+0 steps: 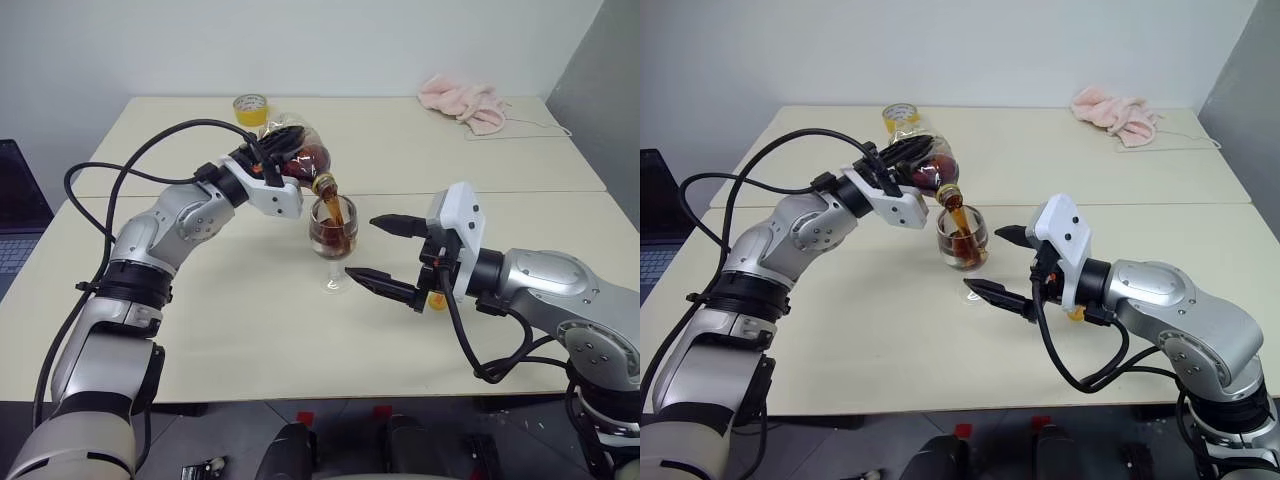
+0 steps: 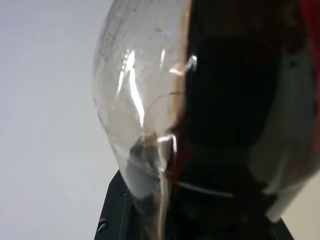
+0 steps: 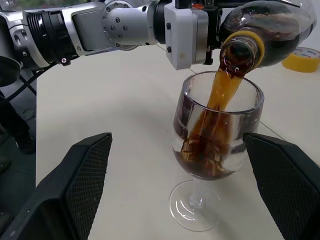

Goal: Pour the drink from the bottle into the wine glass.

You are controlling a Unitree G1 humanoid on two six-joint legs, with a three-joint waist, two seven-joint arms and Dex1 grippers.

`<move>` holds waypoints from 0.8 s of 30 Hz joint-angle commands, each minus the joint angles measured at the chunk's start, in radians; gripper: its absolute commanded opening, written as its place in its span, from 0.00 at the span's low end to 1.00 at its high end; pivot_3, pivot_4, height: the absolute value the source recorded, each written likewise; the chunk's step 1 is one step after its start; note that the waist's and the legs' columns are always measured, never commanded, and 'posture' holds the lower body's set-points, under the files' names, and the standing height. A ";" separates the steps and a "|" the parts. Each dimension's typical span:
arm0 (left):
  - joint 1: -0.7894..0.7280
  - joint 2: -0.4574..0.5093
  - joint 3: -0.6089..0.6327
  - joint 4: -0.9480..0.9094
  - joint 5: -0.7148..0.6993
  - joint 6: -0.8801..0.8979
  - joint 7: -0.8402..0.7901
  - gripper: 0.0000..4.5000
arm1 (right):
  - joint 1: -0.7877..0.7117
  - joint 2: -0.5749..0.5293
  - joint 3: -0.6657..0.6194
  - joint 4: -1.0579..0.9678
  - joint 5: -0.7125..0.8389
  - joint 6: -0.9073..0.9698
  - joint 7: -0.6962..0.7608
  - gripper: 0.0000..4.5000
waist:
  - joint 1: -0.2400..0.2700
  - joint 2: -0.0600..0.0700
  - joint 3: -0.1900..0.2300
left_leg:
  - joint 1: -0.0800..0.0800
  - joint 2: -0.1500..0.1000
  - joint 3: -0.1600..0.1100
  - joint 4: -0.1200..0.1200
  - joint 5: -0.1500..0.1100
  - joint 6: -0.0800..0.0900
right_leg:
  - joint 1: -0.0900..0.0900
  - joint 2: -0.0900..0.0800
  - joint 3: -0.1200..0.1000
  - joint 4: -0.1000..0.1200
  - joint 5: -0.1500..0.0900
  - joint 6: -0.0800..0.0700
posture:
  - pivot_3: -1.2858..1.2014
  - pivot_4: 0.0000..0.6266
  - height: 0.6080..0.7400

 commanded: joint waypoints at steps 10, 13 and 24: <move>-0.020 0.008 0.017 -0.009 -0.023 0.010 0.025 0.20 | -0.014 0.006 -0.017 -0.032 0.010 -0.016 -0.004 1.00 | 0.000 0.000 0.000 | 0.000 0.000 0.000 0.000 0.000 0.000 | 0.000 0.000 0.000 0.001 0.000 0.000 | 0.52 0.24 1.00; -0.015 0.002 0.020 -0.009 -0.040 0.020 0.014 0.20 | -0.014 0.006 -0.017 -0.032 0.010 -0.015 -0.005 1.00 | 0.000 0.000 0.000 | 0.000 0.000 0.000 0.000 0.000 0.000 | 0.000 0.000 0.000 0.001 0.000 0.000 | 0.52 0.24 1.00; -0.001 -0.003 0.018 -0.049 -0.079 0.049 -0.022 0.20 | -0.021 0.008 -0.018 -0.031 0.013 -0.010 -0.008 1.00 | -0.001 0.000 0.000 | 0.000 0.000 0.000 0.001 0.000 0.000 | -0.002 0.000 0.000 0.003 0.000 0.000 | 0.52 0.24 1.00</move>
